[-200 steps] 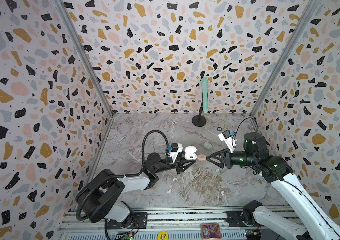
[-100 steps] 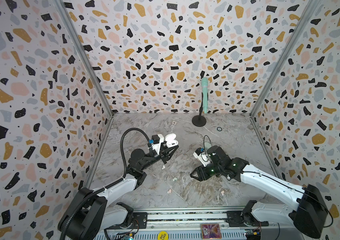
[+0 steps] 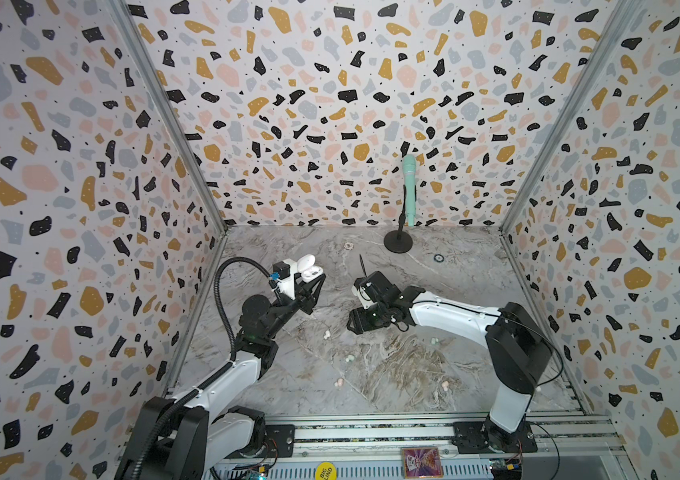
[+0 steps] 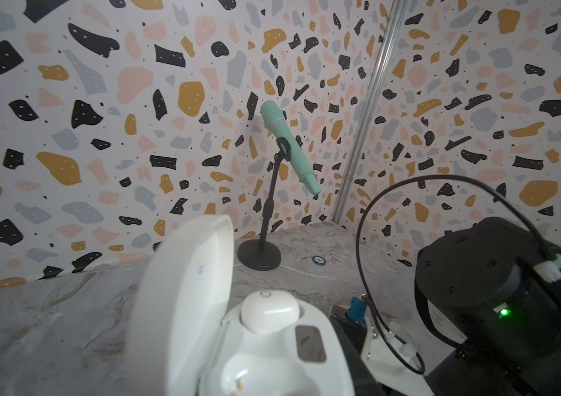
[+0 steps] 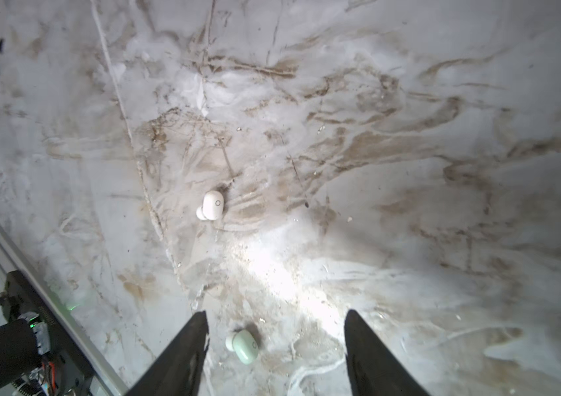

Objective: Insert the wireless bluetooth earbuds into the charging case
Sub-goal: 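Withdraw the right gripper from the case while the left arm lowers the case, then move the open right gripper down over the remaining white earbud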

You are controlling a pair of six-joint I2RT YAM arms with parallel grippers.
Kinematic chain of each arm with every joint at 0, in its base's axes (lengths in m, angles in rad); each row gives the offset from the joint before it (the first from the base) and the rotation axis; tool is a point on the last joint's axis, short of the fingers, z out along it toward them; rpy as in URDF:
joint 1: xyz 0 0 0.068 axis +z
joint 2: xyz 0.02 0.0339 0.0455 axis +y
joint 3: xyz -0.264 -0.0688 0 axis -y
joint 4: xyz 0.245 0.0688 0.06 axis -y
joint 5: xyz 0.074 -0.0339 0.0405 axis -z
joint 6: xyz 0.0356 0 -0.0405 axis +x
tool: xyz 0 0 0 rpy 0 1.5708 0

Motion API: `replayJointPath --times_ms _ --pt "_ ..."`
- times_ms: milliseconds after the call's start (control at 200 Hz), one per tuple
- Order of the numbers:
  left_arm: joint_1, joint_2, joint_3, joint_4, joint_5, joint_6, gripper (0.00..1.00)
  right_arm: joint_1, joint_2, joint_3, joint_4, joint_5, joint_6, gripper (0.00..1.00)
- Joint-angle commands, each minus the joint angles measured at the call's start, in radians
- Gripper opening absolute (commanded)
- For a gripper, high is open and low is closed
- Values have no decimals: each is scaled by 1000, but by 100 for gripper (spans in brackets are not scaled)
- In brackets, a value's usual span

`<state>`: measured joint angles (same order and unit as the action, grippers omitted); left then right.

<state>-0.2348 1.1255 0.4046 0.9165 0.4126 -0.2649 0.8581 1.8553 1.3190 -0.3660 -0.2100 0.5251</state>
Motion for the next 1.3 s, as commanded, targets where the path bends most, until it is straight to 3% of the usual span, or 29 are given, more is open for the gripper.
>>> replayJointPath --times_ms 0,230,786,961,1297 --pt "27 -22 -3 10 -38 2 19 38 85 137 -86 71 23 66" --pt "53 -42 -11 -13 -47 5 19 74 244 327 -168 129 42 71" --pt "92 -74 -37 -7 -53 -29 19 124 418 540 -357 246 14 77" --pt "95 -67 -37 -2 -45 -28 19 119 375 489 -395 302 16 79" --pt "92 -47 -20 -20 11 -23 20 42 117 164 -377 340 71 79"
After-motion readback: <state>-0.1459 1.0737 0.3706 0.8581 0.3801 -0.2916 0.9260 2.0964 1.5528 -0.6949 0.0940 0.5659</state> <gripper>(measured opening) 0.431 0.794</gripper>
